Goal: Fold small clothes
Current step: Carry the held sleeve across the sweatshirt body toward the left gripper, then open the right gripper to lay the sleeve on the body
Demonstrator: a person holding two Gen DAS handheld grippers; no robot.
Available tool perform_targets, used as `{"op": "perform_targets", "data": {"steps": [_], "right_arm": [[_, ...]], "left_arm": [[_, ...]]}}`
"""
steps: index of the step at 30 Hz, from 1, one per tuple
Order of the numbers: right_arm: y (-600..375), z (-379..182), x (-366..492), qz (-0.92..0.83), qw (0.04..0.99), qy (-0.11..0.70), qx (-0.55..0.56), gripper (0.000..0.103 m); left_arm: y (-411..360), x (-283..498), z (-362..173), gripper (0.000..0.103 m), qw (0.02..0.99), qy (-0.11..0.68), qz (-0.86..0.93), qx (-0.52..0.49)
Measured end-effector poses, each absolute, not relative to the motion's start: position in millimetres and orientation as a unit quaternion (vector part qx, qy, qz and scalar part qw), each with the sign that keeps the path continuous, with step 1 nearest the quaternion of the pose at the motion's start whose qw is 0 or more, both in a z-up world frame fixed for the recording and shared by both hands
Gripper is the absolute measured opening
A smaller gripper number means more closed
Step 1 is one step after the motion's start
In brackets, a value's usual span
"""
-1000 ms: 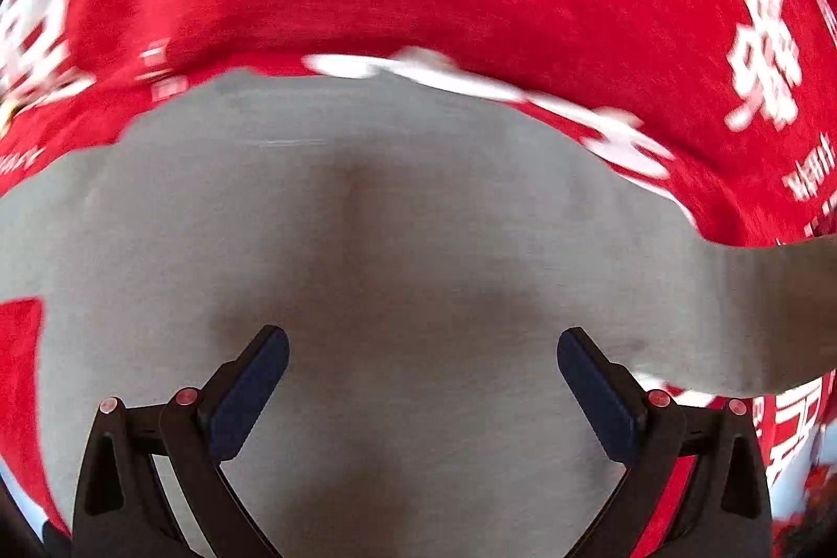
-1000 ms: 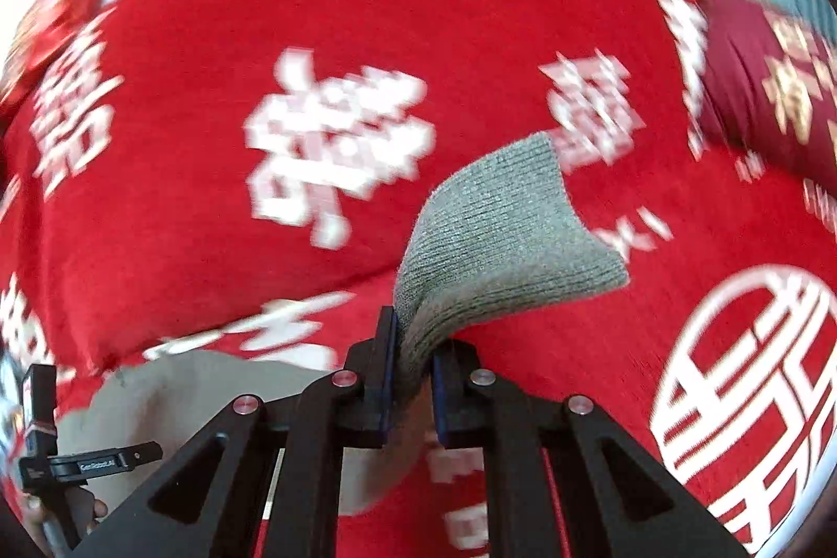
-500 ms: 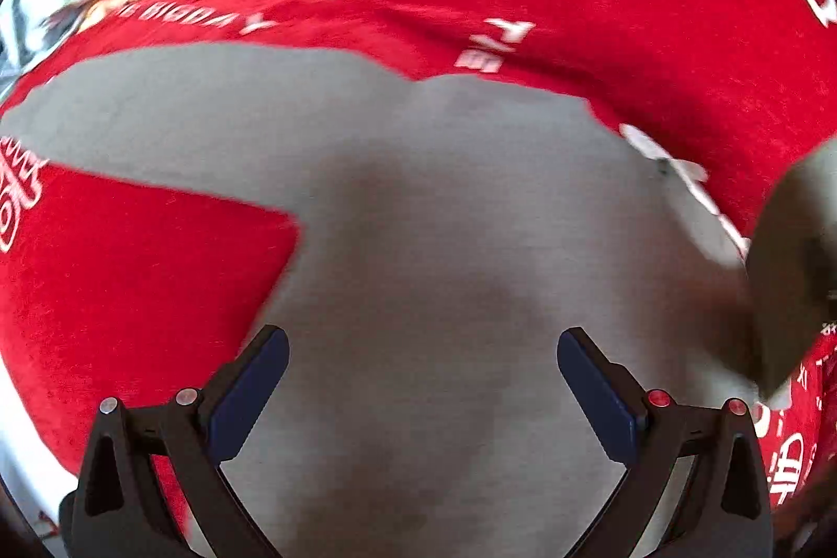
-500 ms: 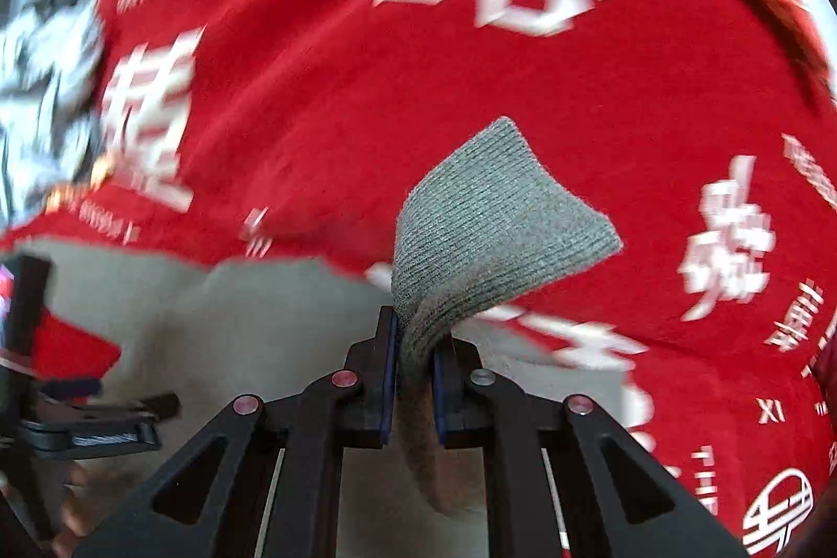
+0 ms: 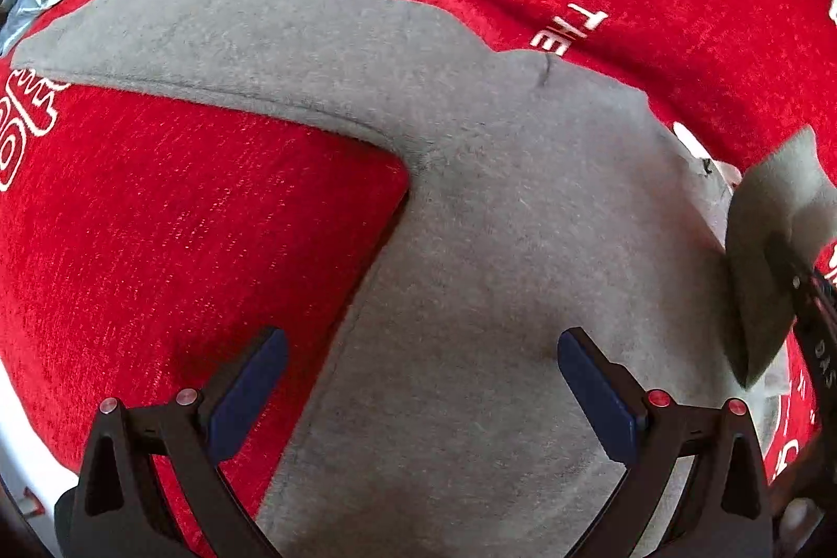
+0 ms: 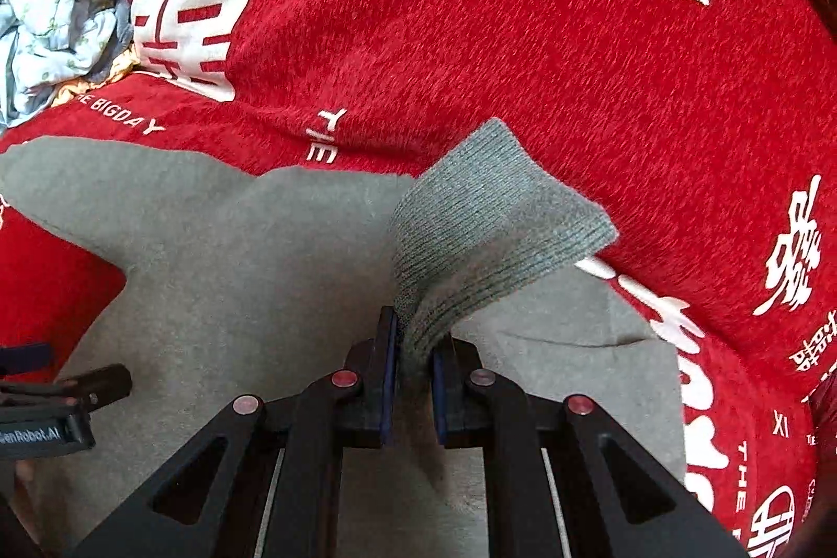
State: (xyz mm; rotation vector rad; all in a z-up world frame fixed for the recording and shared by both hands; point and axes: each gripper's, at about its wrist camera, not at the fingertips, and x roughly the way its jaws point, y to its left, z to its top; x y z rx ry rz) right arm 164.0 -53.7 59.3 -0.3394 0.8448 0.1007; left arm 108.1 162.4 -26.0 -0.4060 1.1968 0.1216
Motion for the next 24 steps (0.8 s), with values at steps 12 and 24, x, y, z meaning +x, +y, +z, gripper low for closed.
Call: {"op": "perform_targets", "data": {"steps": [12, 24], "right_arm": [[-24, 43, 172, 0.056, 0.887, 0.42, -0.183, 0.012], [6, 39, 143, 0.153, 0.868, 0.431, -0.194, 0.061]], "left_arm": [[172, 103, -26, 0.103, 0.805, 0.558, 0.064, -0.194], [192, 100, -19, 0.102, 0.804, 0.547, 0.078, -0.218]]}}
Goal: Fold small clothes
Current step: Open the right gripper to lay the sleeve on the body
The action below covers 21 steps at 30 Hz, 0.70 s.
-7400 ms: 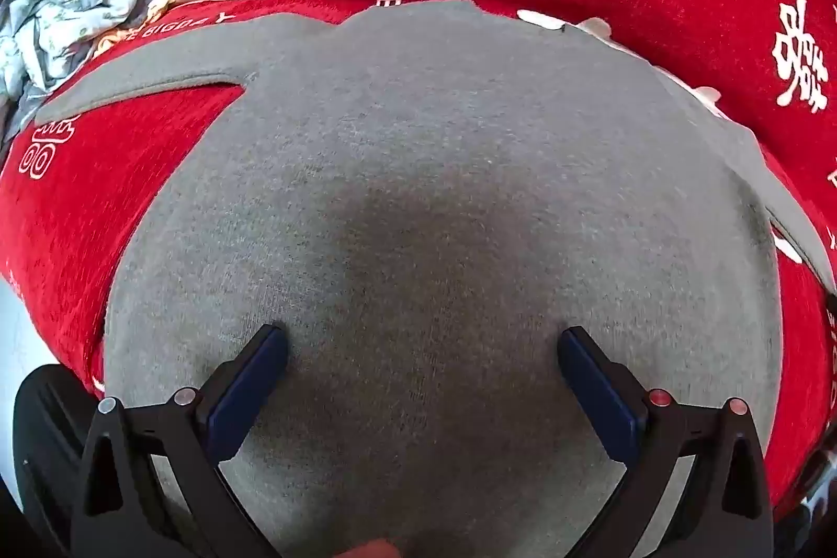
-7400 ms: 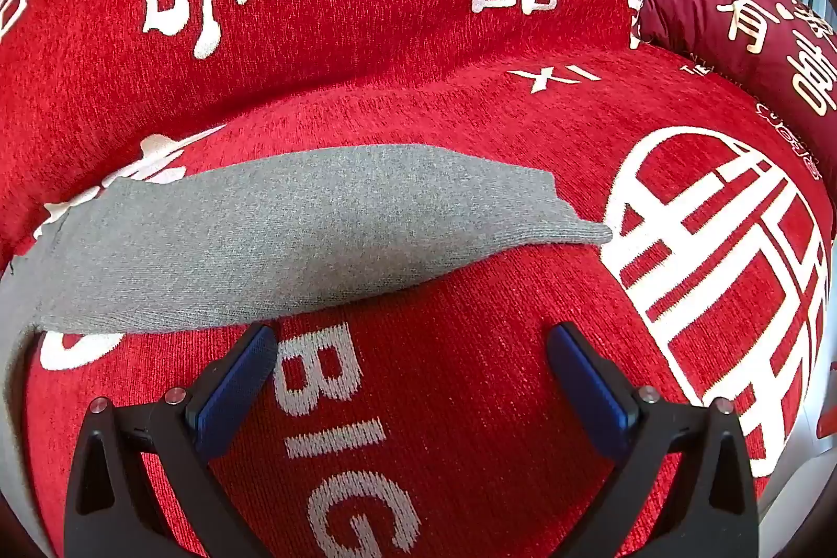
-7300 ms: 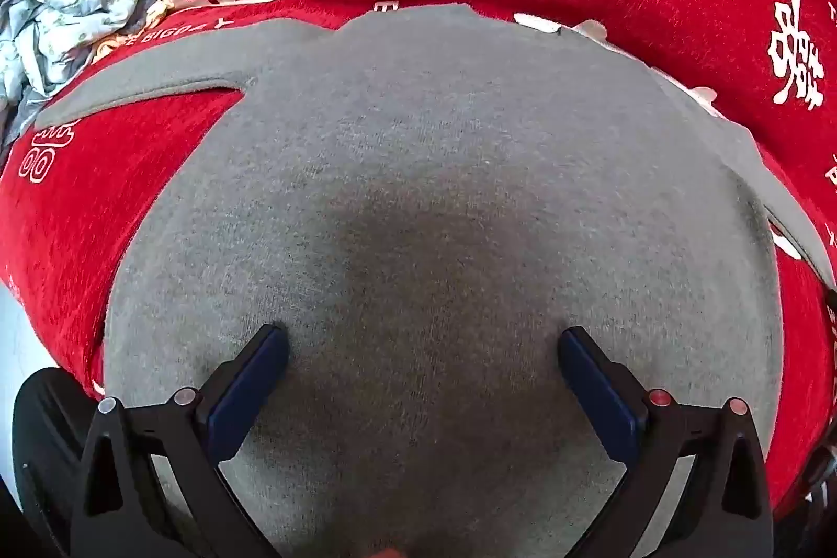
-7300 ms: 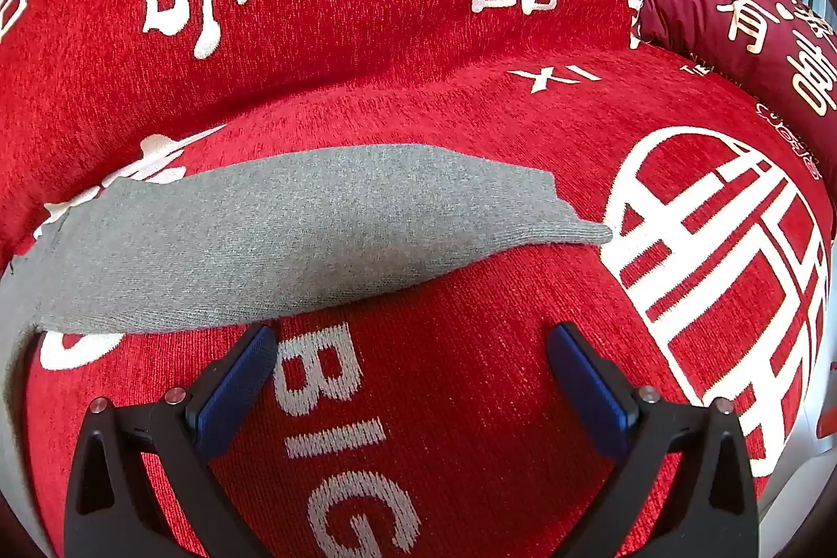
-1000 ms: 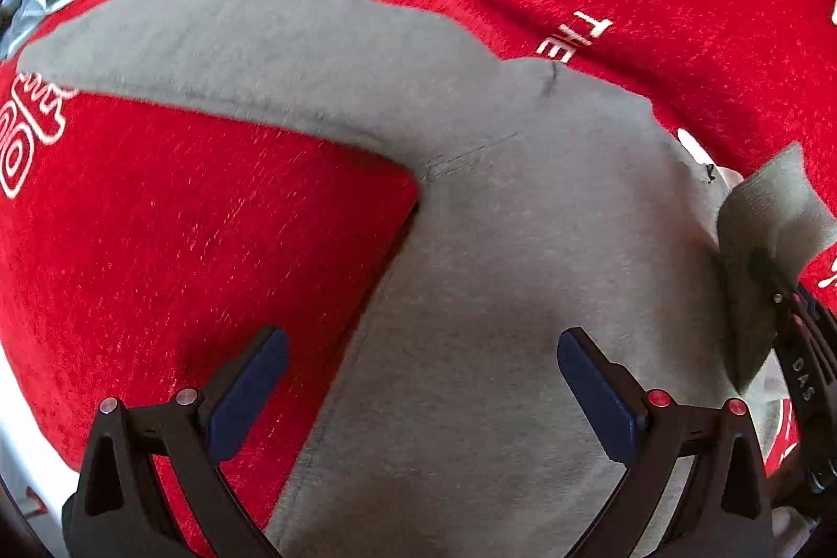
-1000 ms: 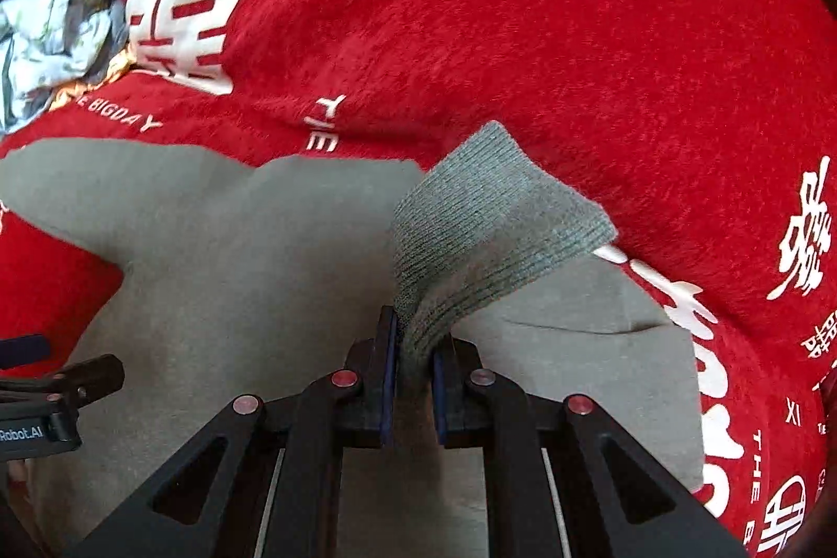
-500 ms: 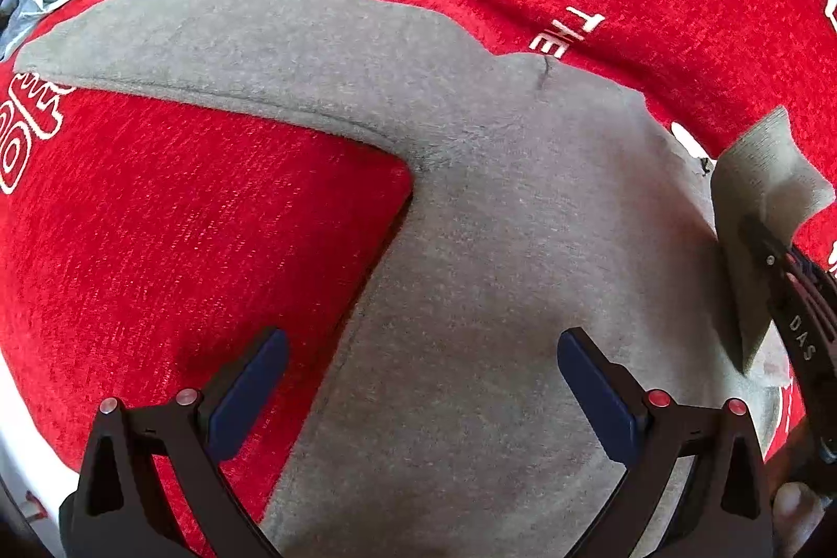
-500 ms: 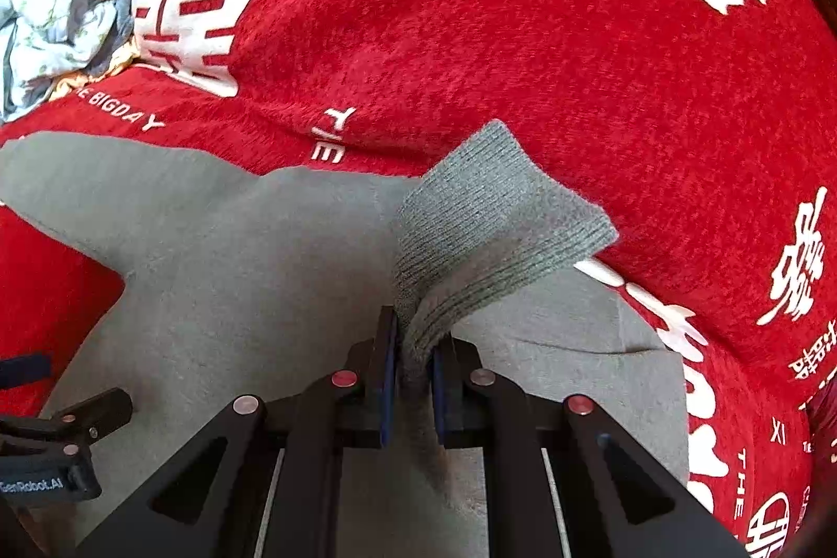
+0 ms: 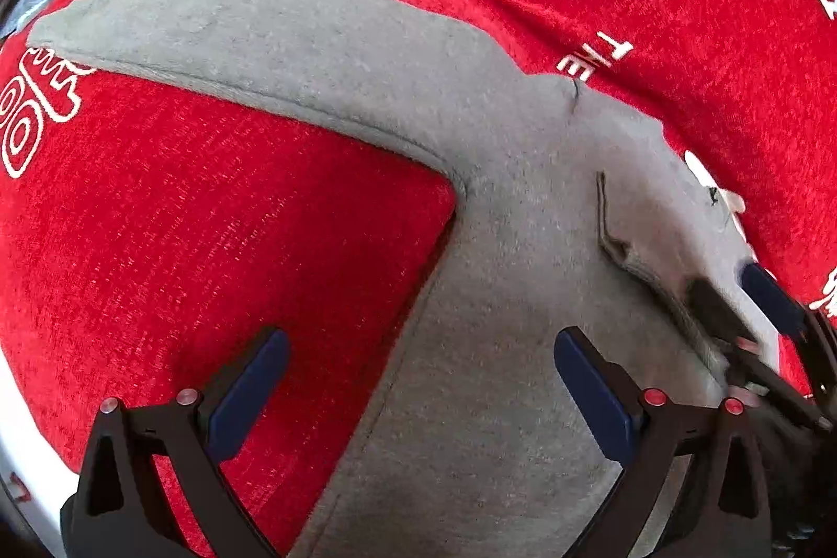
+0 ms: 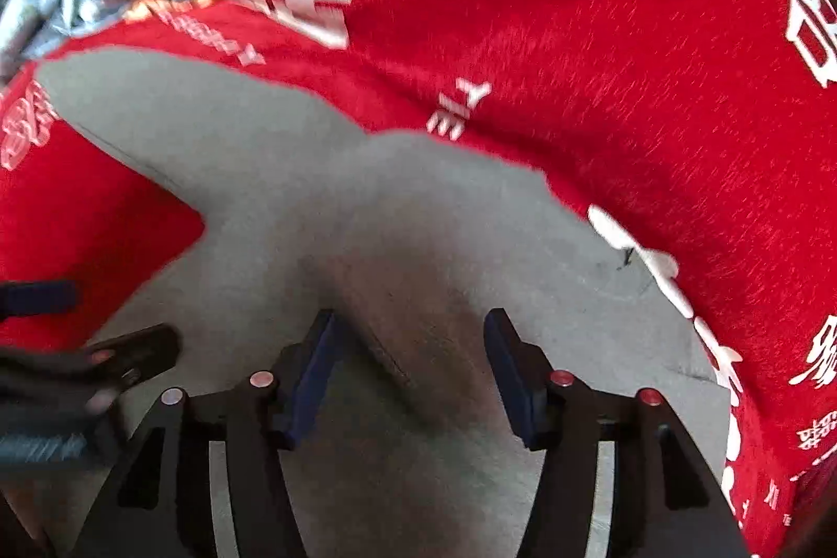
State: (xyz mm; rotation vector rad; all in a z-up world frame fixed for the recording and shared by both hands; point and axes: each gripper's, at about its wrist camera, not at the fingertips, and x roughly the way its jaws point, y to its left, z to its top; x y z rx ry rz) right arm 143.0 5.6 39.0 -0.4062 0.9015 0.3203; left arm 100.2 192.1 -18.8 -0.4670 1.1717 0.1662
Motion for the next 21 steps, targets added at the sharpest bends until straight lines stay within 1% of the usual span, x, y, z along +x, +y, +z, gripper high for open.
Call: {"op": "perform_targets", "data": {"steps": [2, 3, 4, 5, 6, 8, 10, 13, 14, 15, 17, 19, 21], "right_arm": [[-22, 55, 142, 0.155, 0.877, 0.432, -0.143, 0.062], [-44, 63, 142, 0.15, 0.882, 0.434, -0.109, 0.063], [-63, 68, 142, 0.144, 0.885, 0.435, -0.083, 0.065], [-93, 73, 144, 0.126, 0.89, 0.435, -0.047, 0.071], [-112, 73, 149, 0.11, 0.893, 0.435, -0.031, 0.075], [-159, 65, 159, 0.053, 0.891, 0.45, -0.004, 0.076], [-201, 43, 171, 0.007, 0.871, 0.49, 0.027, 0.076], [-231, 6, 173, -0.026, 0.839, 0.544, 0.026, 0.075], [-231, 9, 163, -0.018, 0.855, 0.517, 0.009, 0.075], [-228, 9, 156, -0.018, 0.857, 0.515, -0.009, 0.078], [-219, 9, 144, -0.018, 0.862, 0.505, -0.042, 0.078], [-217, 9, 136, -0.022, 0.867, 0.496, -0.051, 0.079], [-219, 8, 132, -0.027, 0.874, 0.483, -0.042, 0.08]], "left_arm": [[194, 100, -15, 0.102, 0.806, 0.542, 0.084, -0.222], [192, 101, -13, 0.102, 0.806, 0.541, 0.083, -0.224], [188, 103, -11, 0.102, 0.807, 0.54, 0.08, -0.225], [182, 106, -8, 0.102, 0.808, 0.539, 0.075, -0.224], [171, 111, -6, 0.102, 0.81, 0.539, 0.065, -0.22], [149, 118, -1, 0.102, 0.814, 0.539, 0.048, -0.211], [115, 127, 6, 0.102, 0.821, 0.537, 0.021, -0.193], [64, 146, 17, 0.102, 0.834, 0.53, -0.029, -0.149], [47, 154, 14, 0.102, 0.833, 0.536, -0.039, -0.128], [36, 162, 7, 0.102, 0.83, 0.546, -0.038, -0.108], [22, 177, -15, 0.102, 0.817, 0.572, -0.017, -0.065], [15, 180, -23, 0.103, 0.832, 0.555, 0.004, -0.012], [22, 175, -20, 0.103, 0.832, 0.554, -0.002, -0.017]]}}
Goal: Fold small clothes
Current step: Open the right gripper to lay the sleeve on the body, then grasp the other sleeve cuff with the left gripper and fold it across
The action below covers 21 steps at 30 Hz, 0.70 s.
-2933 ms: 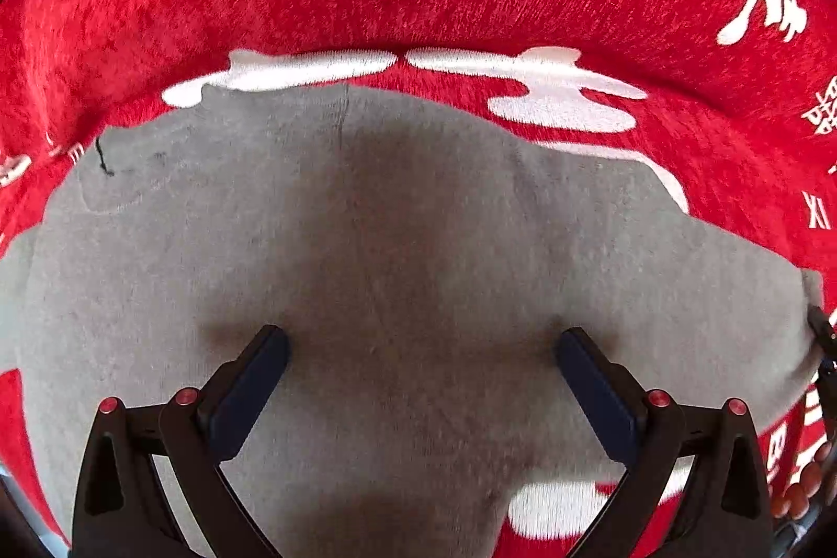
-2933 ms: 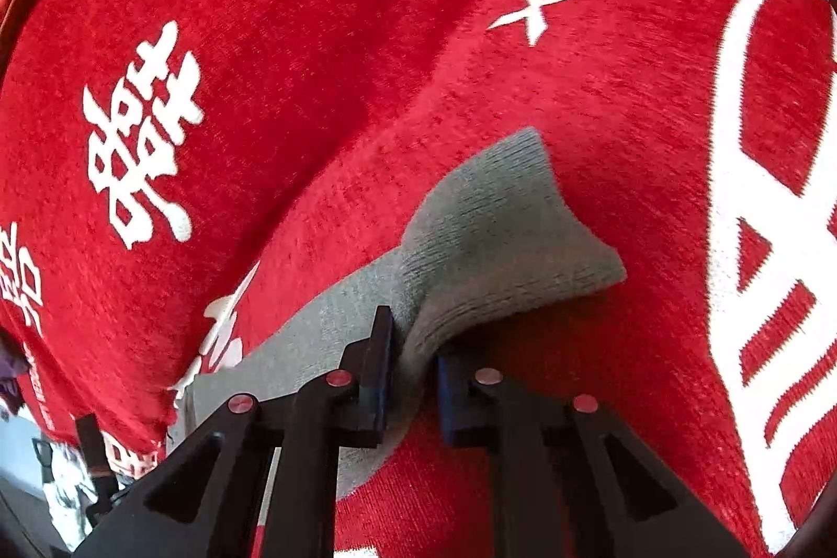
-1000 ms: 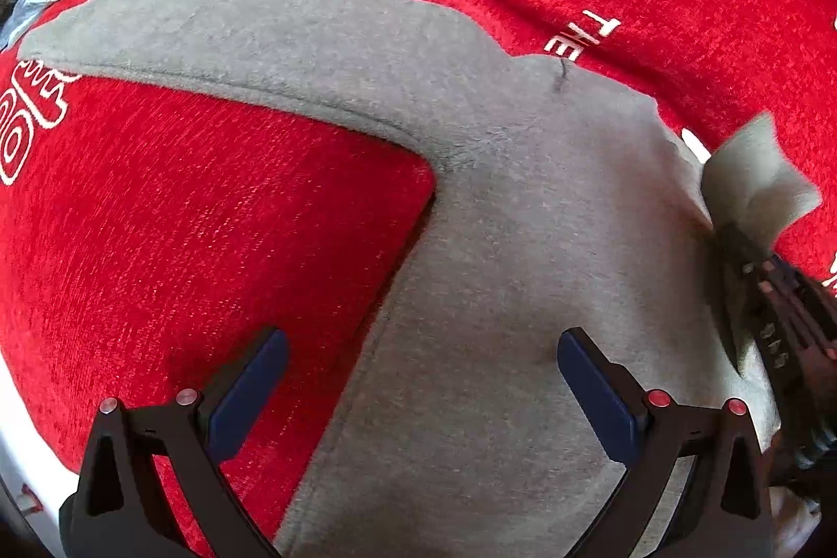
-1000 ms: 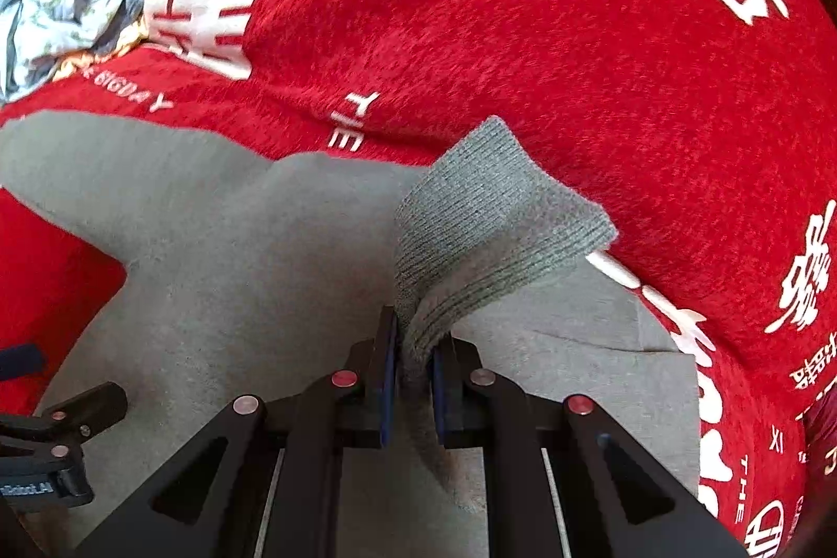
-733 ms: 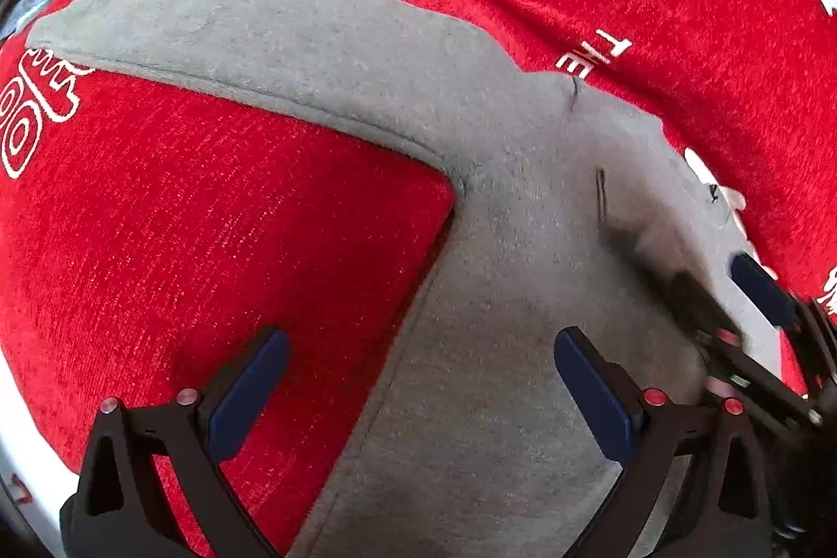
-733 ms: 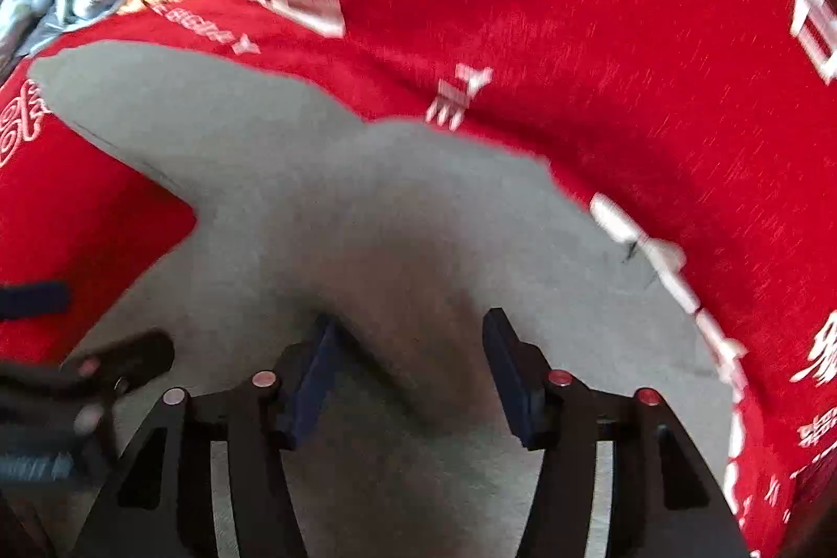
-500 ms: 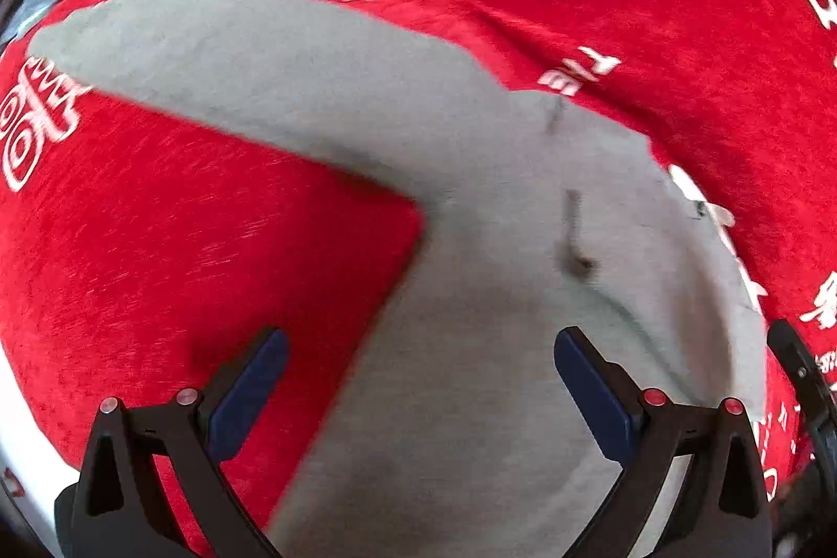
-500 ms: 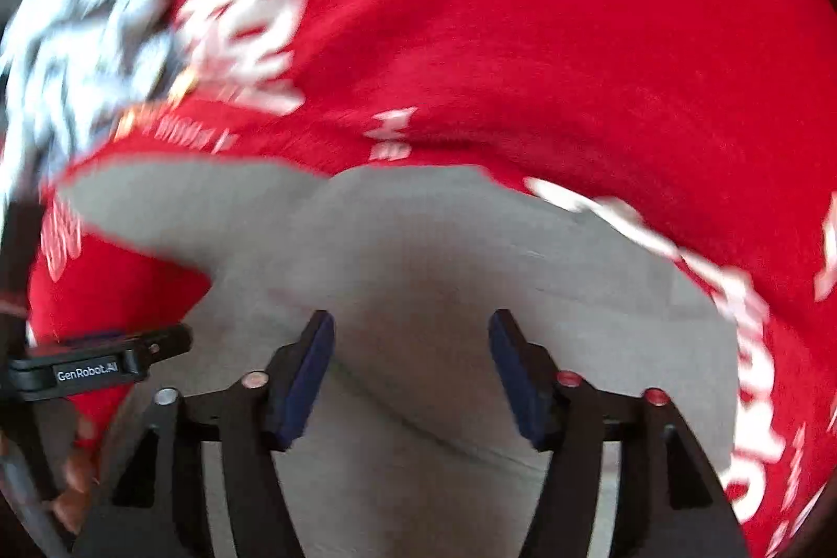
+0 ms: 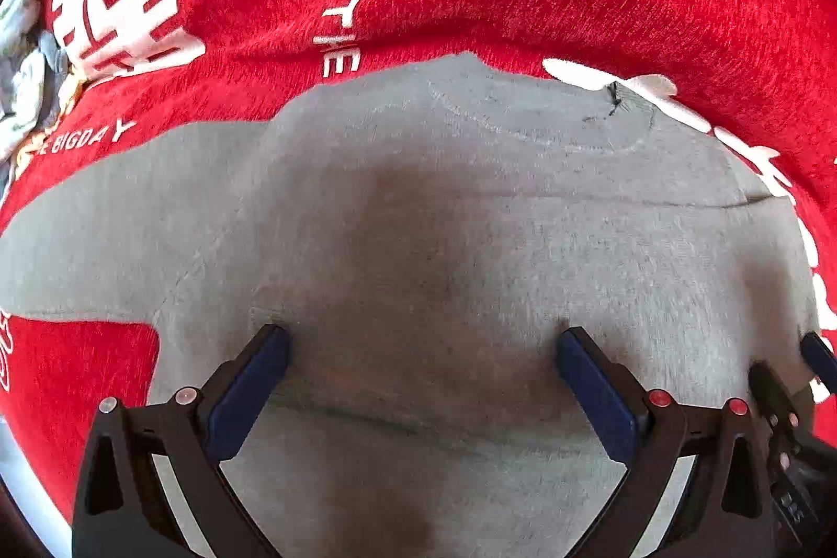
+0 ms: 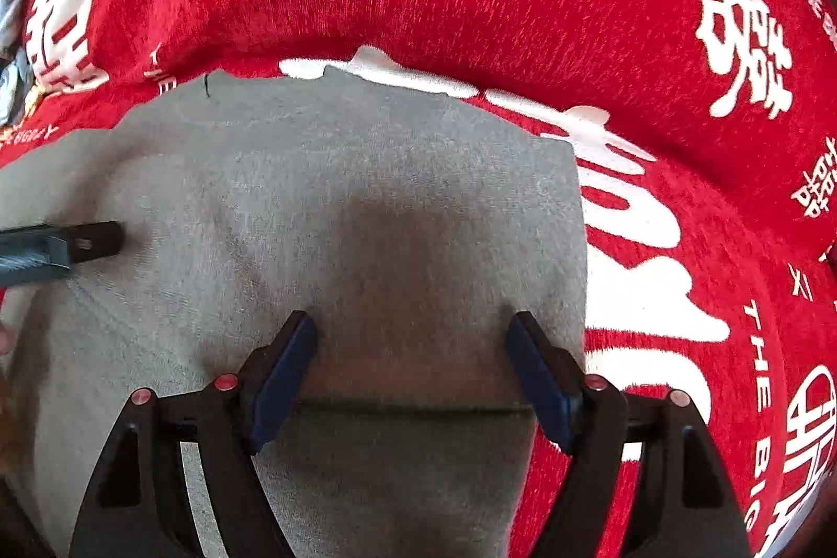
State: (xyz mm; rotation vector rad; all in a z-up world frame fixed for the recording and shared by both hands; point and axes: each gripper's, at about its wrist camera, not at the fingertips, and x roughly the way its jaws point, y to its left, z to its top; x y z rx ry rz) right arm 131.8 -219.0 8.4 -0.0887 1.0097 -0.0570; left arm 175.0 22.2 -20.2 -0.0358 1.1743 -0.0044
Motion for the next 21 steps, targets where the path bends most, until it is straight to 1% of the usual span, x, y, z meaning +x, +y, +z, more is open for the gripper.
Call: {"op": "perform_targets", "data": {"steps": [2, 4, 6, 9, 11, 13, 15, 17, 21], "right_arm": [[-219, 7, 131, -0.03, 0.882, 0.468, -0.04, 0.081], [-217, 6, 131, -0.037, 0.886, 0.46, -0.047, 0.082], [-218, 10, 134, -0.041, 0.887, 0.457, -0.053, 0.083], [-219, 10, 135, -0.04, 0.889, 0.454, -0.052, 0.083], [-220, 10, 134, -0.04, 0.89, 0.452, -0.05, 0.083], [-220, 10, 134, -0.04, 0.89, 0.451, -0.051, 0.083], [-219, 10, 134, -0.041, 0.89, 0.45, -0.053, 0.083], [-218, 10, 134, -0.043, 0.89, 0.45, -0.055, 0.083], [-218, 10, 134, -0.043, 0.891, 0.449, -0.056, 0.083]], "left_arm": [[39, 166, -13, 0.103, 0.836, 0.548, 0.013, -0.024], [73, 157, -5, 0.103, 0.845, 0.53, 0.048, -0.039], [125, 151, -2, 0.103, 0.843, 0.523, 0.101, -0.079], [215, 143, -10, 0.103, 0.816, 0.516, 0.2, -0.163], [293, 129, -17, 0.103, 0.779, 0.501, 0.279, -0.256], [346, 111, -22, 0.103, 0.75, 0.475, 0.324, -0.326], [385, 100, -18, 0.103, 0.742, 0.443, 0.35, -0.362], [415, 108, -21, 0.103, 0.735, 0.443, 0.348, -0.378], [453, 144, -24, 0.103, 0.714, 0.483, 0.377, -0.34]]}}
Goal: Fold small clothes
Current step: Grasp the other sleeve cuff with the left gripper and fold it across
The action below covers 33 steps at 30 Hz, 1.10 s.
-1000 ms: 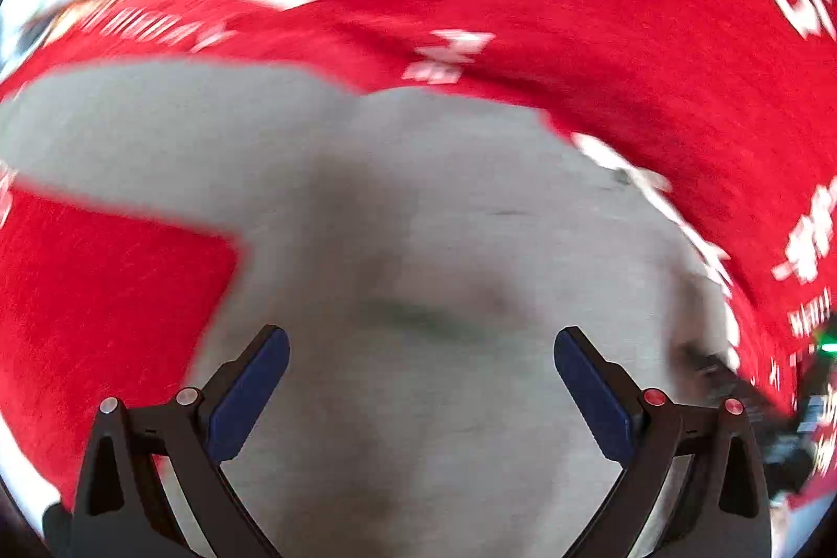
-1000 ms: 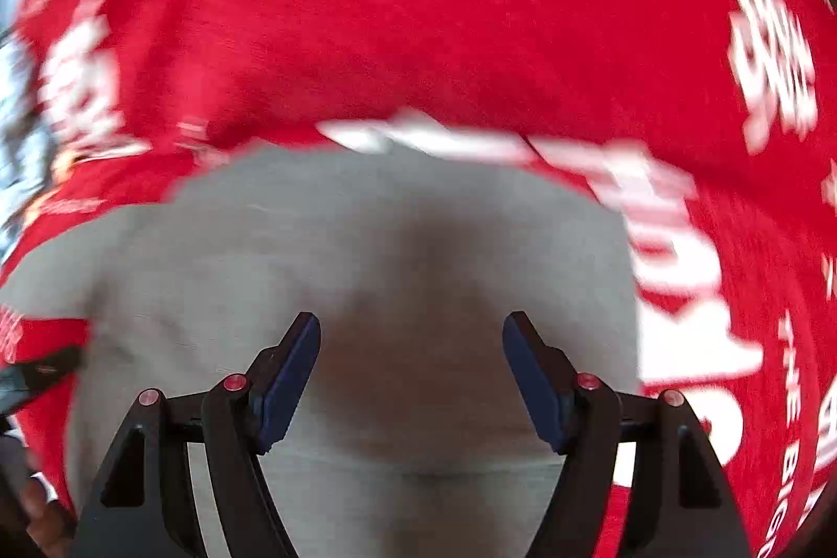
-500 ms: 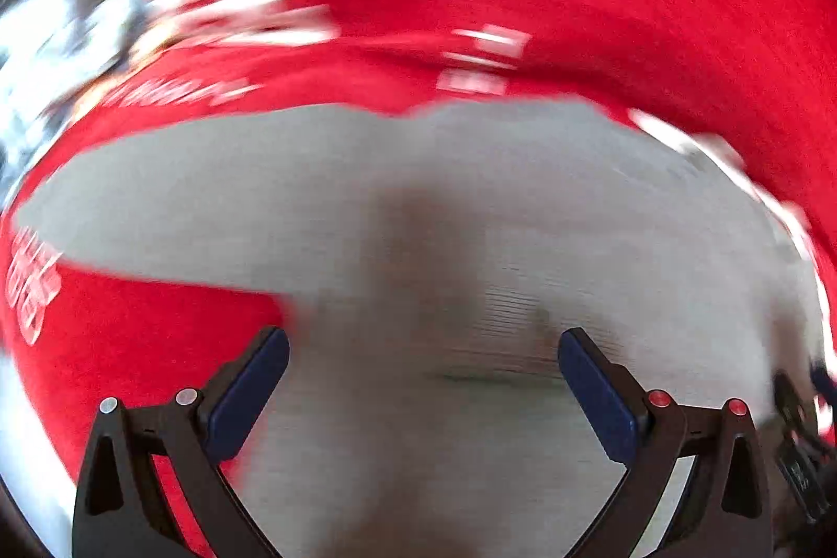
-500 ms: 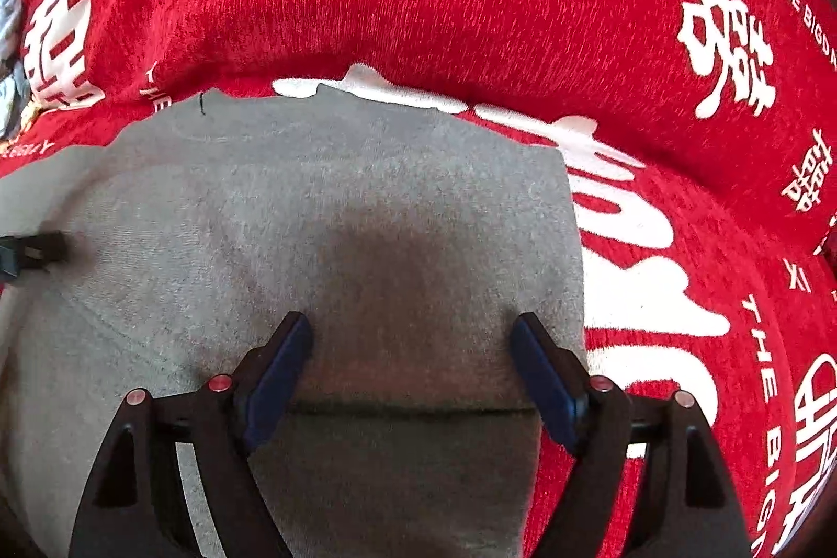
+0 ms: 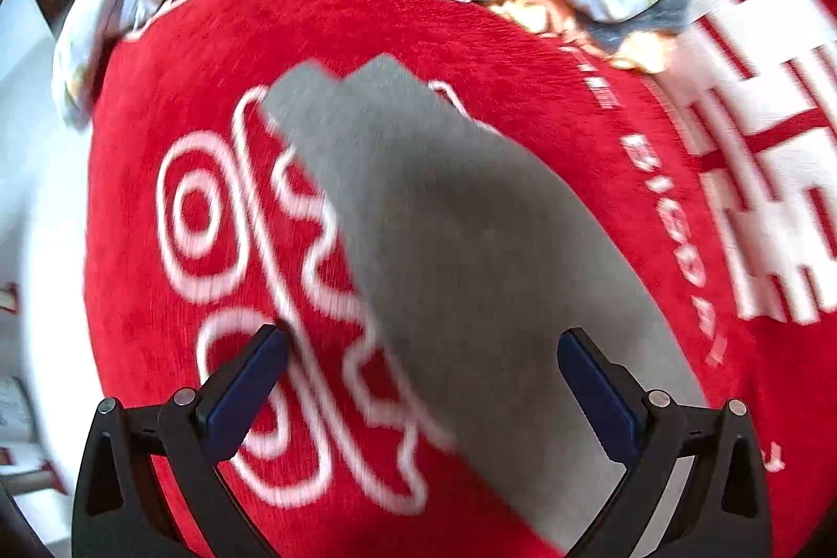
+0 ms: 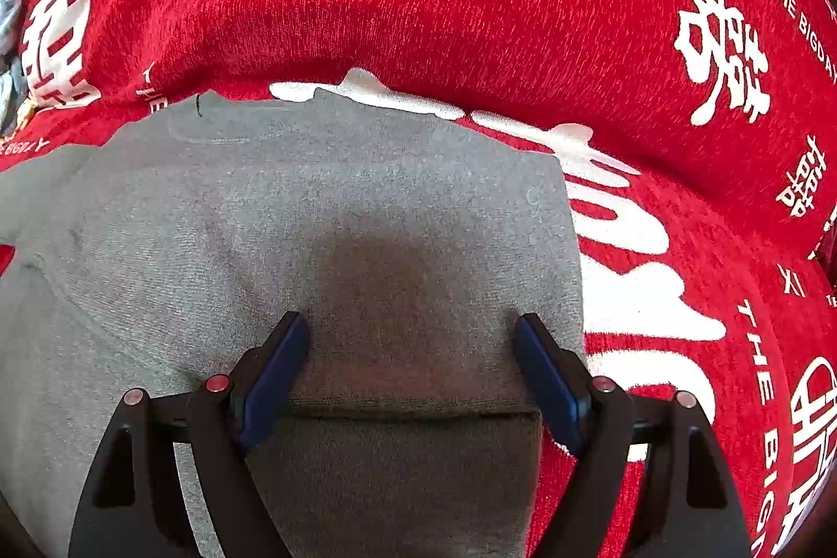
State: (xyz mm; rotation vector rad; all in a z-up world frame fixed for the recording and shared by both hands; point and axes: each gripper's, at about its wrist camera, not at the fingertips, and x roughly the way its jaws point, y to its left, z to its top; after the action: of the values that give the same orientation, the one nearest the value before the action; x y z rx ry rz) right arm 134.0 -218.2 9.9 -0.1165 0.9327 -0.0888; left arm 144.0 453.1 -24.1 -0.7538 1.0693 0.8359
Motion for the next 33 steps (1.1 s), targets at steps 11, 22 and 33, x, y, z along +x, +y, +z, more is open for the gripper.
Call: {"op": "perform_targets", "data": {"steps": [11, 22, 33], "right_arm": [[-219, 10, 134, -0.04, 0.891, 0.448, -0.055, 0.083], [-222, 10, 134, -0.038, 0.892, 0.448, -0.048, 0.083], [-246, 40, 109, -0.018, 0.899, 0.436, -0.021, 0.083]], "left_arm": [[445, 178, -7, 0.013, 0.773, 0.477, 0.315, -0.274], [256, 196, 90, 0.013, 0.871, 0.428, 0.157, -0.183], [-54, 179, 99, 0.013, 0.881, 0.469, -0.052, -0.039]]}}
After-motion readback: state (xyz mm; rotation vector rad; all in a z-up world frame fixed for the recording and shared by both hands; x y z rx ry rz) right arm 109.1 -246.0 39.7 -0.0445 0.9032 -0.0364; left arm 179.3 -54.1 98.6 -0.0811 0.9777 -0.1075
